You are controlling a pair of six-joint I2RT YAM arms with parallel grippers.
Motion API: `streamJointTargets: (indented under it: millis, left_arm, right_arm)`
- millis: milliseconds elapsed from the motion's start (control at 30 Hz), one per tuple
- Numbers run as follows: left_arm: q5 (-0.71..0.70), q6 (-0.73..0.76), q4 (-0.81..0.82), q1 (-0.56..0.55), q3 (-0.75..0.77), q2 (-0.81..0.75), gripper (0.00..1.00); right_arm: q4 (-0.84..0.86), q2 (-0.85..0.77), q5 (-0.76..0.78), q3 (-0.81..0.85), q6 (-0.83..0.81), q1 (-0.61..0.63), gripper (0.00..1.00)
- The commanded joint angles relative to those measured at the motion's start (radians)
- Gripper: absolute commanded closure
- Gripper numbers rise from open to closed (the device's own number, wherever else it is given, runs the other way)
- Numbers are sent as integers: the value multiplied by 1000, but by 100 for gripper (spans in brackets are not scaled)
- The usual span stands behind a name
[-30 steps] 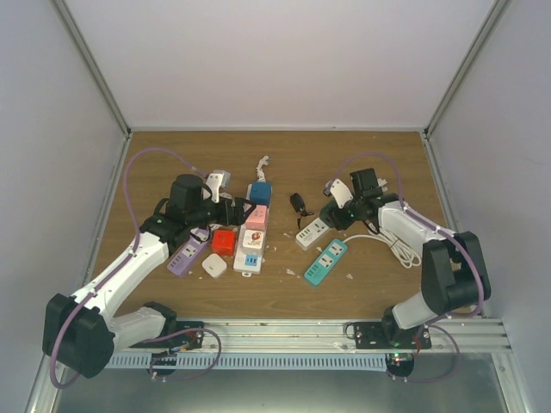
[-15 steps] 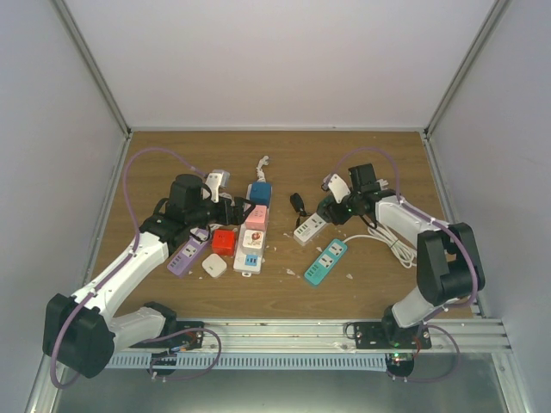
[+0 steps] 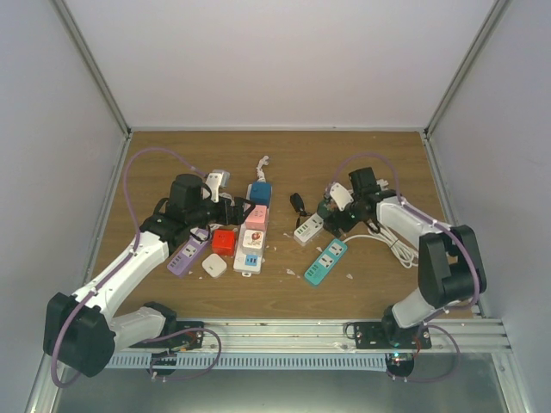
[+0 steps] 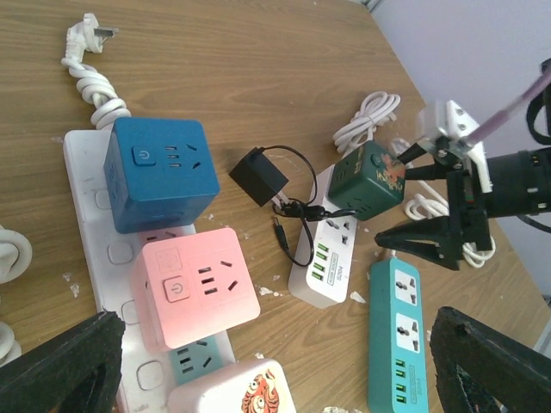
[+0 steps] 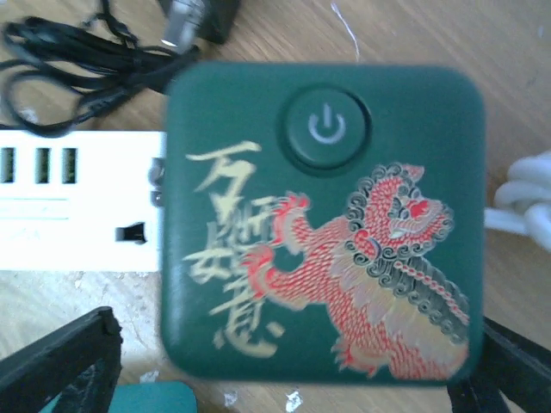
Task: Insert the plug
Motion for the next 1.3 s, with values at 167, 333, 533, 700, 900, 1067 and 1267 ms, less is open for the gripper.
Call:
streamJointTargets:
  millis: [167,333,533,700,900,1067,1267]
  left_arm:
    - [-9,20,33,17,-3,3,4]
    - [-3,20,39,21,-4,2,4]
    - [-4,20,42,23,-6,-1,4]
    - [-6,19,43,25,-8,-6,4]
    - [1,15,46,27,-11,-3,4]
    - [3,12,49,27,-13,-3,4]
    - [11,11,52,30,-14,-6,4]
  right_arm:
    - [92,-191,-62,62,98,-1,0]
    - [57,-127,-19,214,360,12,19]
    - [-15,49,154,356,494,120,23]
    - [-36,181,220,417,542,211,19]
    - [-76,337,271,497,553,273,25]
    - [-103,414,330,547,551,286,35]
    - [-110,466,306,571,529,286,45]
